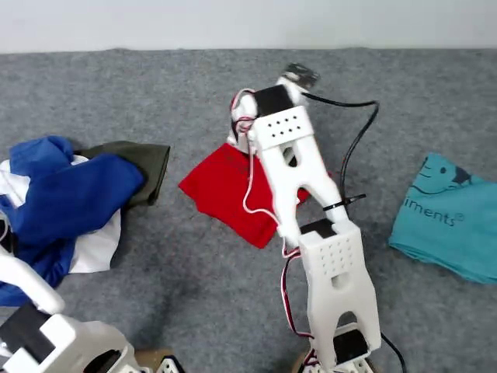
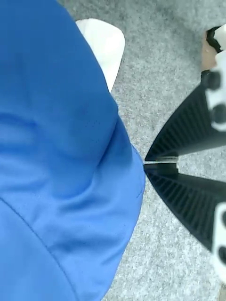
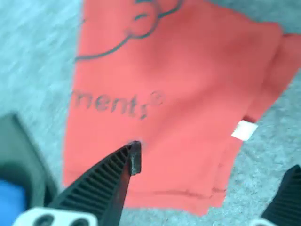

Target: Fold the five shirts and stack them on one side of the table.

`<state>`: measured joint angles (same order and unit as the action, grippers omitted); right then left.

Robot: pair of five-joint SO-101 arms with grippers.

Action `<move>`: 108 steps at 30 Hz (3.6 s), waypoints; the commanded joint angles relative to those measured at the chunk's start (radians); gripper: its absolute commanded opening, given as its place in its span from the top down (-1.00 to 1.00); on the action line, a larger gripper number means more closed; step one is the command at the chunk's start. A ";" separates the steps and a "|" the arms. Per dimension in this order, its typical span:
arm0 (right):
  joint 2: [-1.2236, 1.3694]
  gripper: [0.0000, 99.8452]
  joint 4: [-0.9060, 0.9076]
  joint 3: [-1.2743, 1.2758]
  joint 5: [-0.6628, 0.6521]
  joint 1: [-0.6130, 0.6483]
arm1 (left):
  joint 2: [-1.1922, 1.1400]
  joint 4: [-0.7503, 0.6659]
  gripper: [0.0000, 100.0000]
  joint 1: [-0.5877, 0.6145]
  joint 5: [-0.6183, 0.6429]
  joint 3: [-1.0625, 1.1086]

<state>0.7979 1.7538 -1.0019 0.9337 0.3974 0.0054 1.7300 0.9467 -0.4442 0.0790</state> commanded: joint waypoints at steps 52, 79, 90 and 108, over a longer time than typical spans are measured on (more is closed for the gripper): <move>-0.538 0.98 0.042 0.385 -1.115 -0.562 | 0.055 0.021 0.97 -0.183 0.098 -0.008; -0.458 0.98 -0.196 0.427 -1.479 -0.972 | 0.044 0.020 0.97 -0.186 0.098 -0.005; -0.275 0.94 -0.427 0.420 -1.482 -1.061 | 0.044 0.020 0.97 -0.186 0.097 -0.004; -0.426 1.00 -0.217 0.394 -1.479 -1.010 | 0.044 0.014 0.97 -0.187 0.095 -0.004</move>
<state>0.4312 1.4929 -0.5723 -0.5393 -0.6368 0.0054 1.7300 0.7656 -0.3475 0.0790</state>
